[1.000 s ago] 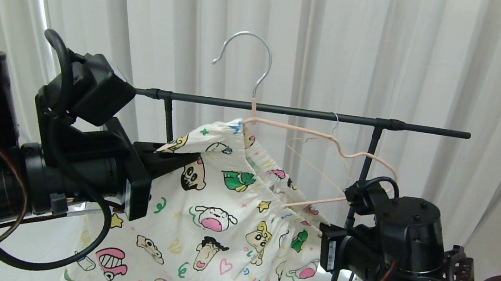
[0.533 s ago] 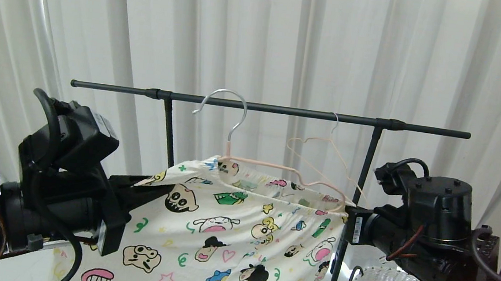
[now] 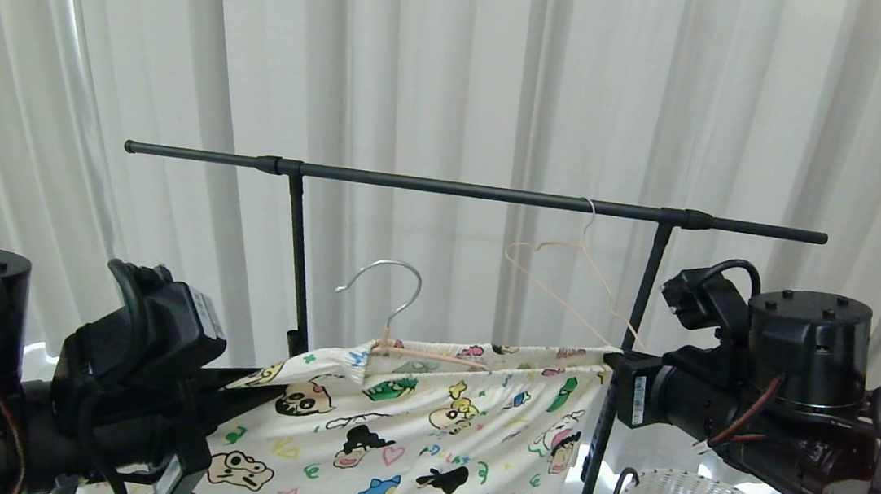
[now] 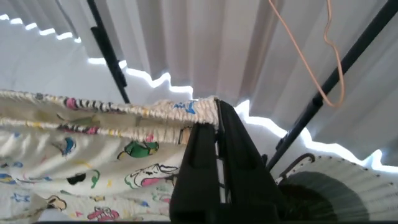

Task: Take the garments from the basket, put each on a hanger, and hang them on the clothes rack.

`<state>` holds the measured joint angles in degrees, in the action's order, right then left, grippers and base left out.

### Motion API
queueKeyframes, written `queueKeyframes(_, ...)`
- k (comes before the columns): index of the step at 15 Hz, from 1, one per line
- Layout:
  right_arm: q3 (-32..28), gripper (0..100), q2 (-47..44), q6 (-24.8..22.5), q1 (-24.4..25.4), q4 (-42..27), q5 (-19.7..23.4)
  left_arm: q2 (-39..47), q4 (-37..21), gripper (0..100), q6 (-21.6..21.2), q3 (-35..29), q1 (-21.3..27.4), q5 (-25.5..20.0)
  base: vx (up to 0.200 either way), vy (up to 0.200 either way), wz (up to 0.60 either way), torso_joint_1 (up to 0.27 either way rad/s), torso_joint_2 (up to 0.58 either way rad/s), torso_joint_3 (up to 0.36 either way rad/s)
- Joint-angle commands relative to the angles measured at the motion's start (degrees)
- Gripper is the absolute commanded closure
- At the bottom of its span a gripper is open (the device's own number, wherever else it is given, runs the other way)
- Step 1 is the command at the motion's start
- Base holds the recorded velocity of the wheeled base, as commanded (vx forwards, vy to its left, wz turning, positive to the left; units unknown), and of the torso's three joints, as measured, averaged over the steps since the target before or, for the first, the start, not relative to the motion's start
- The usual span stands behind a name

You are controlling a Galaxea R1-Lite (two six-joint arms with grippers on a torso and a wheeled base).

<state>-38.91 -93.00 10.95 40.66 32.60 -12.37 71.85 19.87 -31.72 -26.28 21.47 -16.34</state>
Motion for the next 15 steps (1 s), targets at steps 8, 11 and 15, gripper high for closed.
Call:
queueKeyframes(8, -1.8, 0, 10.1, -7.3, 2.5, -11.1, 10.1, 3.5, 1.5, 100, 3.5, -0.2, 0.2, 7.0, 0.0, 0.0, 0.0, 0.0, 0.0, 0.0)
queueKeyframes(11, -2.1, 0, 13.3, -9.5, 2.4, -17.1, 17.3, 5.1, 9.4, 100, 8.3, 0.0, 0.2, 7.0, 0.0, 0.0, 0.0, 0.0, 0.0, 0.0)
queueKeyframes(15, -3.1, 0, 12.7, -21.8, 2.4, -18.5, 19.2, 4.9, 10.4, 100, 8.8, 0.2, 3.1, 5.6, 0.0, 0.0, 0.0, 0.0, 0.0, 0.0)
